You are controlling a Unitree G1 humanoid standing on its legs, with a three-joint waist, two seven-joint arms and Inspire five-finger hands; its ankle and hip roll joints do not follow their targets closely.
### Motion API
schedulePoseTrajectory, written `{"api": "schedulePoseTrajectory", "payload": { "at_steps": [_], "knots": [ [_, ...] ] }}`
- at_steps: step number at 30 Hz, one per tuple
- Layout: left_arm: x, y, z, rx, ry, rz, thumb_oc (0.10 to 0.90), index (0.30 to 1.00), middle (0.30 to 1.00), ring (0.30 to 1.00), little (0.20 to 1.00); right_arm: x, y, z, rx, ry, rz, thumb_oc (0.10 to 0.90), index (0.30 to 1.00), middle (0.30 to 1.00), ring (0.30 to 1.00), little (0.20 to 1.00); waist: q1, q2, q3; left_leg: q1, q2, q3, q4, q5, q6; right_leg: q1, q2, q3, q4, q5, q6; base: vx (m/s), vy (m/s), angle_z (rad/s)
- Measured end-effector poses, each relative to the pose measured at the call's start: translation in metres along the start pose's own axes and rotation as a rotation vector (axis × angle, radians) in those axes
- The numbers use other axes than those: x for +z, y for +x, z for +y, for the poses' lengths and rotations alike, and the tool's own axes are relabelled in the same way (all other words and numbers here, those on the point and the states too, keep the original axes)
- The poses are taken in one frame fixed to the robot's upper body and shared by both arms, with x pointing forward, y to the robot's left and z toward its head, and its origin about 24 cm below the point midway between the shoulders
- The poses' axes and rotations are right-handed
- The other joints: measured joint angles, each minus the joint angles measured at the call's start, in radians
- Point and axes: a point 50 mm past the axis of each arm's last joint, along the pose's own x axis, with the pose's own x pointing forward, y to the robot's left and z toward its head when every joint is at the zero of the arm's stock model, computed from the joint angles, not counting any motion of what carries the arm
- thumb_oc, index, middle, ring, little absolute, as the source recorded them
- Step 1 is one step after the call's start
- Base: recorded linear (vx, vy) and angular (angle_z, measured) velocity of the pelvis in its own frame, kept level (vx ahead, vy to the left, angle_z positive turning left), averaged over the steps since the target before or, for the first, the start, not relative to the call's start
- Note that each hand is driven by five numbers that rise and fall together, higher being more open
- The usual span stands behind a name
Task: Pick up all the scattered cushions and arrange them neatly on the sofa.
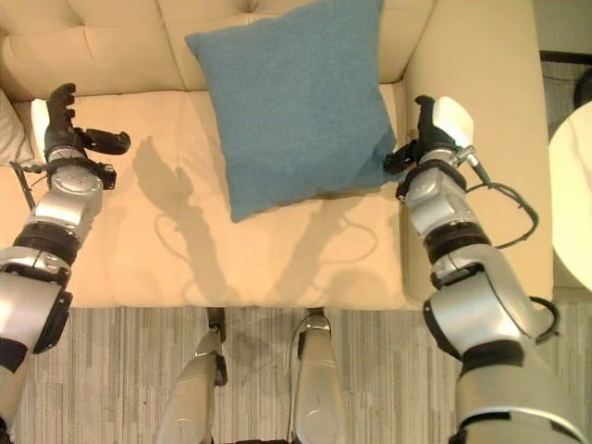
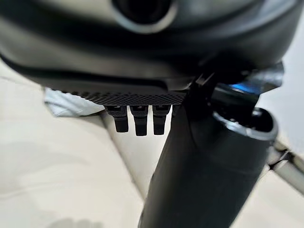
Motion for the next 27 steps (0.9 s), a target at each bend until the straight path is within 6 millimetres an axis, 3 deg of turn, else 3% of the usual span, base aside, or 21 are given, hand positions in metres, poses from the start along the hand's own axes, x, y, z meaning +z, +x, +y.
{"api": "schedulePoseTrajectory", "payload": {
  "at_steps": [7,12,16,23,27],
  "knots": [
    [-0.001,-0.016,-0.041,-0.141,-0.17,0.084,0.8,0.9,0.9,0.9,0.9,0.054,-0.001,-0.023,-0.09,-0.075,-0.215,0.8,0.9,0.9,0.9,0.9,-0.009,-0.004,0.002,-0.025,-0.001,0.001,0.009,0.001,-0.002,-0.03,0.0,0.005,0.016,-0.001,-0.001,0.0,0.0,0.0],
    [-0.007,-0.027,-0.063,-0.216,-0.355,0.19,0.8,0.9,0.9,0.9,0.9,0.08,-0.006,-0.053,-0.224,-0.091,-0.316,0.8,0.9,0.9,0.9,0.9,-0.025,-0.006,0.003,-0.031,-0.001,0.003,0.005,0.001,-0.002,-0.042,0.001,0.008,0.02,-0.005,-0.004,0.0,0.0,0.0],
    [-0.005,-0.039,-0.084,-0.305,-0.459,0.237,0.8,0.9,0.9,0.9,0.9,0.101,-0.011,-0.063,-0.257,-0.064,-0.387,0.8,0.9,0.9,0.9,0.9,-0.034,-0.007,0.004,-0.031,-0.003,0.027,-0.004,-0.001,0.0,-0.065,0.003,0.032,0.022,-0.005,-0.005,-0.02,0.025,-0.14],
    [-0.004,-0.049,-0.099,-0.349,-0.524,0.274,0.8,0.9,0.9,0.9,0.9,0.111,-0.017,-0.054,-0.223,-0.066,-0.444,0.8,0.9,0.9,0.9,0.9,-0.08,-0.013,0.008,-0.031,-0.001,0.071,-0.022,-0.004,0.002,-0.102,0.012,0.068,0.024,-0.004,-0.005,0.0,0.018,-0.16],
    [-0.003,-0.047,-0.096,-0.337,-0.578,0.293,0.8,0.9,0.9,0.9,0.9,0.098,-0.016,-0.046,-0.139,0.203,-0.386,0.8,0.9,0.9,0.9,0.9,-0.093,-0.013,0.008,-0.027,-0.001,0.097,-0.029,-0.004,0.003,-0.121,0.018,0.091,0.028,-0.004,-0.005,0.01,-0.012,-0.18]
  ]
}}
